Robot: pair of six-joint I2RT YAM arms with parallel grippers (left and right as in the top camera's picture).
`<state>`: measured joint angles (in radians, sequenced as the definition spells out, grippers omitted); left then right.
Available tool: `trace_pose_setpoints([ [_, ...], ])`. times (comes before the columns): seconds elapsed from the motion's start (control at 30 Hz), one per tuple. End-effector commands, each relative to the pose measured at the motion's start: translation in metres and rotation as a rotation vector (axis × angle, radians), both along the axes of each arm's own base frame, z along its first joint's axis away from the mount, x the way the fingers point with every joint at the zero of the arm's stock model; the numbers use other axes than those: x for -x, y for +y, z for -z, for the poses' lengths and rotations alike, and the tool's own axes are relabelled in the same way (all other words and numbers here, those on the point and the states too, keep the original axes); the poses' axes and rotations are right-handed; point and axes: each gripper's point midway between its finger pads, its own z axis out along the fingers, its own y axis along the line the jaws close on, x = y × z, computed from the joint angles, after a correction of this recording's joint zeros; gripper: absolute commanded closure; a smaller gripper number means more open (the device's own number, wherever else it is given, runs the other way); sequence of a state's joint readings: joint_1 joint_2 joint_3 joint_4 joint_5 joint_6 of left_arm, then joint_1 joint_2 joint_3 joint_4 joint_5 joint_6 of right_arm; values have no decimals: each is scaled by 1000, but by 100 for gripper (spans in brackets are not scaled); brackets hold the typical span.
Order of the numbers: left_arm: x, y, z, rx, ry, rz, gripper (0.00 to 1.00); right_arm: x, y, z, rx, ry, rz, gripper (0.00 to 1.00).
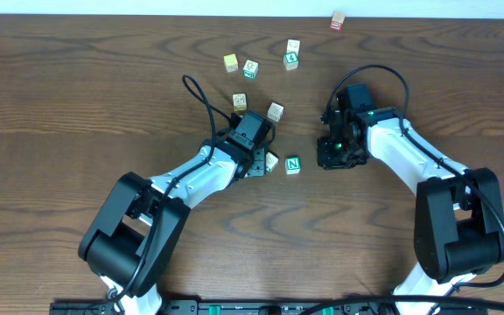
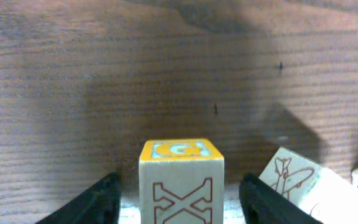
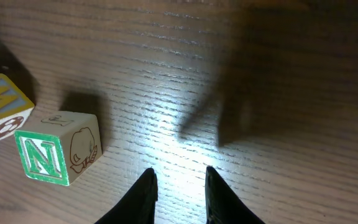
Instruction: Lift 3 blocks
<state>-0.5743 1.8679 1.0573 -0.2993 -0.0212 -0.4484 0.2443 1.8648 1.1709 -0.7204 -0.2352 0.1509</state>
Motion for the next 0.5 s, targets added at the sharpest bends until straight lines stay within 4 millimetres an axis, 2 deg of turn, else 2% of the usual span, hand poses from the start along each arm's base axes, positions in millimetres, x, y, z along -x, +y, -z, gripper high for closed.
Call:
trace_pose_setpoints([
  [0.0,8,2,-6,9,20,-1,36,1,2,-1,2,-8,-15,76],
  [0.2,8,4,-41,36,-35,-3,33,-1,2,-1,2,-13,-15,74],
  [0.33,7,4,-70,62,-92,8,26,0,2,-1,2,-12,-15,75],
  [0.37,4,8,-76,52,-117,-2,23,0,2,-1,2,-13,-15,75],
  [0.47,-6,26,-82,-32,-180,-34,23,0,2,-1,1,-12,-14,75],
])
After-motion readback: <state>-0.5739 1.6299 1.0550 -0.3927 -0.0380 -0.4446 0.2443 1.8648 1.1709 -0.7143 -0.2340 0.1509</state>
